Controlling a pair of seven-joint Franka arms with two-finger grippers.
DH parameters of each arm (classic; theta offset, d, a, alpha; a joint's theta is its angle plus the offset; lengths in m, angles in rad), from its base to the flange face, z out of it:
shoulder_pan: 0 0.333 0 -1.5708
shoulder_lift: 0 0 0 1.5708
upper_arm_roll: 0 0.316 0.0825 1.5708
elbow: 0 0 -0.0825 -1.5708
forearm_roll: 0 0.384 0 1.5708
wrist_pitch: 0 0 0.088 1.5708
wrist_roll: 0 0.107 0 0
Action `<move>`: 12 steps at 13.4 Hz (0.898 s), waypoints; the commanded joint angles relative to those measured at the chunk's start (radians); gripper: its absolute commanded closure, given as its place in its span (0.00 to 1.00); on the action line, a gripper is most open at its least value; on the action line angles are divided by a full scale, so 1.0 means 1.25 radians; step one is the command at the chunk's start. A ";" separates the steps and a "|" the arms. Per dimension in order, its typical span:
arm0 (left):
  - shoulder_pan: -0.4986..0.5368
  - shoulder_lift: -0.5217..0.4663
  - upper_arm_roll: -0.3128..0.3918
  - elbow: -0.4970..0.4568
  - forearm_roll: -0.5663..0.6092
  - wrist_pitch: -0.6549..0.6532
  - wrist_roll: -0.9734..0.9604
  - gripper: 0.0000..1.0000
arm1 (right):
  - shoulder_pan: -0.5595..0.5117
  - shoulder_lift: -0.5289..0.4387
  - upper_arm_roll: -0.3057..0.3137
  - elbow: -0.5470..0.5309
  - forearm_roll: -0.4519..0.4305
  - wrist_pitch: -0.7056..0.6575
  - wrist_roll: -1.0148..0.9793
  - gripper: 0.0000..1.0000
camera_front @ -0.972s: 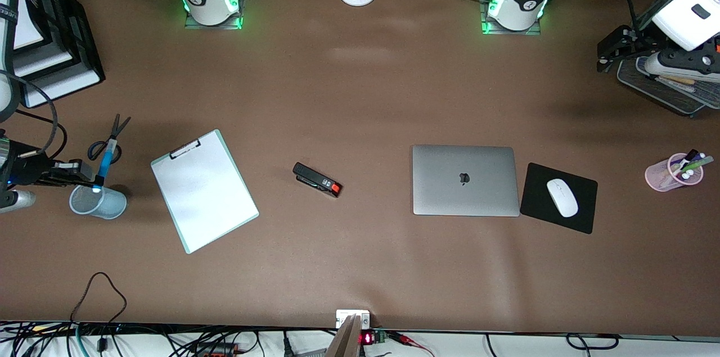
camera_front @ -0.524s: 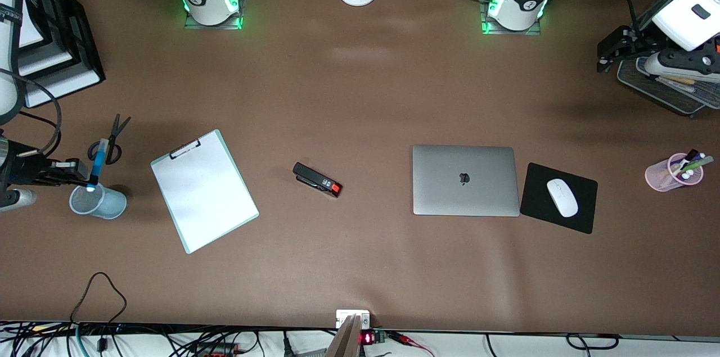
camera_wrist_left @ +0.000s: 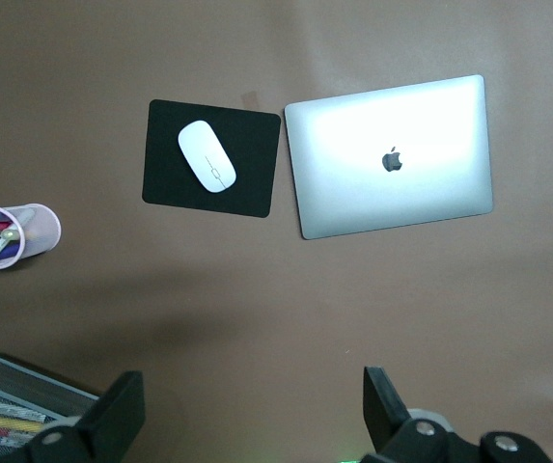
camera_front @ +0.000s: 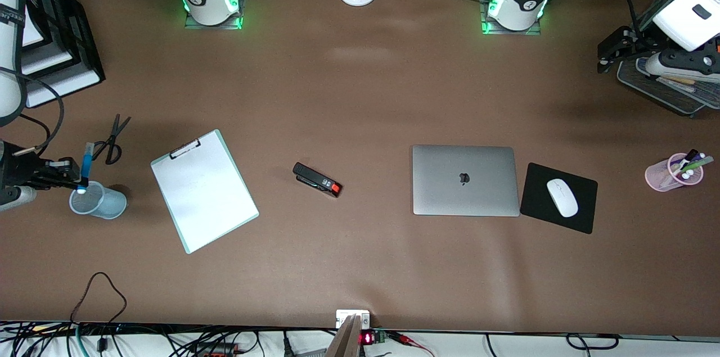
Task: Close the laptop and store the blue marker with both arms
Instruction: 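Lower the blue marker into the white cup with the right gripper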
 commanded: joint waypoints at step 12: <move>0.003 -0.005 0.006 -0.006 -0.018 0.010 0.017 0.00 | 0.007 -0.055 0.009 -0.148 -0.034 0.279 -0.492 1.00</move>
